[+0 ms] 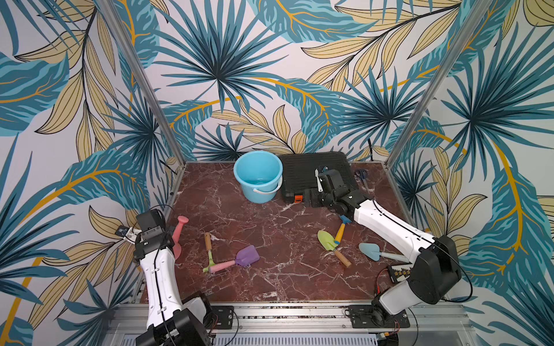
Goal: Organize the gardening tools
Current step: Pick up the gardening tool from the center of the board.
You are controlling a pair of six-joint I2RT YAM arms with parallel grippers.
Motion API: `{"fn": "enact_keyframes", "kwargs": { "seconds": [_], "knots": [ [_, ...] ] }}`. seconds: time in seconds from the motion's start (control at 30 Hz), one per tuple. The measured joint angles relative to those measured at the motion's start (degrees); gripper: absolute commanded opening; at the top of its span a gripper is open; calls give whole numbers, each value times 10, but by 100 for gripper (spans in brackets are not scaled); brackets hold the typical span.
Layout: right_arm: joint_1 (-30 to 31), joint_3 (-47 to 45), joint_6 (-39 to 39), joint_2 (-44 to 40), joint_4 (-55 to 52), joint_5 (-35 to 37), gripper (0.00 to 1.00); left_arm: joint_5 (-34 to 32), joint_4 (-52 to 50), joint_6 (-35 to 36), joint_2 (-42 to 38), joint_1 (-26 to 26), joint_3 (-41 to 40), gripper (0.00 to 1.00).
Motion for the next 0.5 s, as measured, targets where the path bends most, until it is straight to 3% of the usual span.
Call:
{"fn": "enact_keyframes", "kwargs": {
  "seconds": [0.23, 0.5],
  "knots": [
    [0, 0, 0, 0, 0, 0, 100, 49, -22, 0, 0, -2, -5, 98],
    [0, 0, 0, 0, 0, -4, 100, 4, -46, 24, 3, -1, -2, 100]
  ]
}}
